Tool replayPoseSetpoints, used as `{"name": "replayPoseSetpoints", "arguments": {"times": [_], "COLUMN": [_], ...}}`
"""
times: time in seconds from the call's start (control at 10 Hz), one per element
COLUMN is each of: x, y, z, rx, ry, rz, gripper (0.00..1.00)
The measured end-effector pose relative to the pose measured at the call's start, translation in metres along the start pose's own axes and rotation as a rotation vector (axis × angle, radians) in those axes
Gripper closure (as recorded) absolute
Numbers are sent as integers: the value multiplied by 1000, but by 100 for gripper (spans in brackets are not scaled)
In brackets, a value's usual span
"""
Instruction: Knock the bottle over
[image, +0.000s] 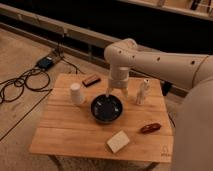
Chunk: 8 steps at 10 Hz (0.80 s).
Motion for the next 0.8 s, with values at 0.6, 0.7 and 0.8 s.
{"name": "replayPoseSetpoints", "arguments": {"times": [0.6, 0.7, 0.8], "x": [-46, -58, -69], "y": [-105, -123, -132], "z": [8, 9, 10], "rx": [22, 47, 65], "ry": [12, 6, -3], "rz": [-1, 7, 10], "gripper": [35, 35, 35]}}
